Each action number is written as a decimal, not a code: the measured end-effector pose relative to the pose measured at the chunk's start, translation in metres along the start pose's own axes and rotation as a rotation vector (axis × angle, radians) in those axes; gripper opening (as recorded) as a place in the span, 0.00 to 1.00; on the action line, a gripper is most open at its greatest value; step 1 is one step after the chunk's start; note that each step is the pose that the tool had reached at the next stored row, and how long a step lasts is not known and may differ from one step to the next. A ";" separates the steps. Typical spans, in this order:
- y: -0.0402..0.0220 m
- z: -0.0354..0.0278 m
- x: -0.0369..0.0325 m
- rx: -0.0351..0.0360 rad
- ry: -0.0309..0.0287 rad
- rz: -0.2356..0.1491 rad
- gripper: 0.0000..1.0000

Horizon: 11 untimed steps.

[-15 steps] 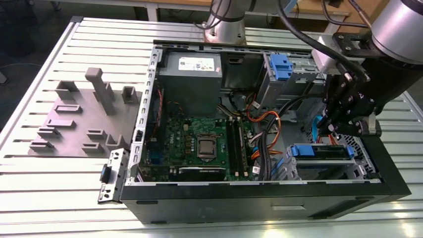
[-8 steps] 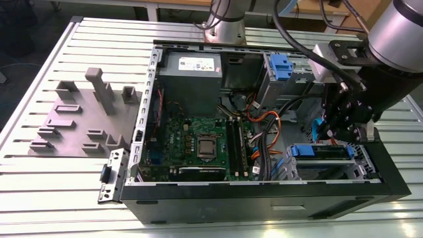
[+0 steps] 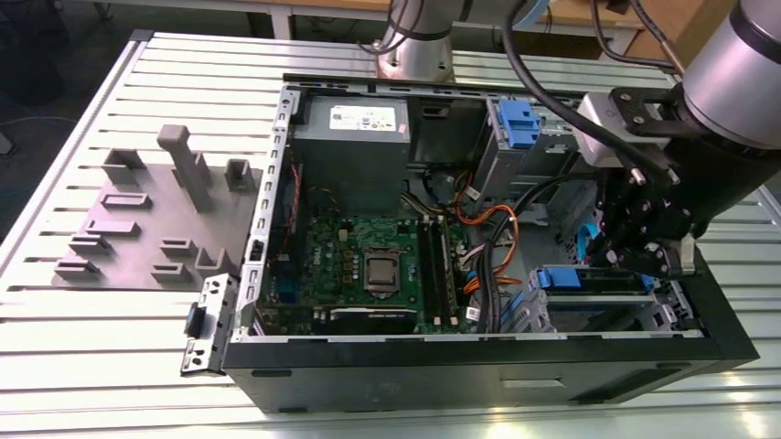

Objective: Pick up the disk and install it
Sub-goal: 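Insert the second disk wire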

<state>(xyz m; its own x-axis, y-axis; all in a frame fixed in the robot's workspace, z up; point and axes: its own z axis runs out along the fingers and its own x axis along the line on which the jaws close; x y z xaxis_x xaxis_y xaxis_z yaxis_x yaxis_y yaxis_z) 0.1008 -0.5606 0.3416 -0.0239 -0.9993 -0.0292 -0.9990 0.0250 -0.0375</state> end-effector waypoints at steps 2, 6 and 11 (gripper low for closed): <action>0.0000 0.0003 0.0037 0.0000 -0.0028 0.000 0.16; 0.0000 0.0009 0.0075 -0.0001 -0.0115 0.000 0.16; 0.0000 0.0033 0.0076 0.0035 -0.0133 -0.002 0.16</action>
<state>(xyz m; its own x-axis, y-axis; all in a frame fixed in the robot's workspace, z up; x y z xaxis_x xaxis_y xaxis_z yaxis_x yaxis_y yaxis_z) 0.1007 -0.5681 0.3381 -0.0216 -0.9989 -0.0425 -0.9989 0.0234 -0.0410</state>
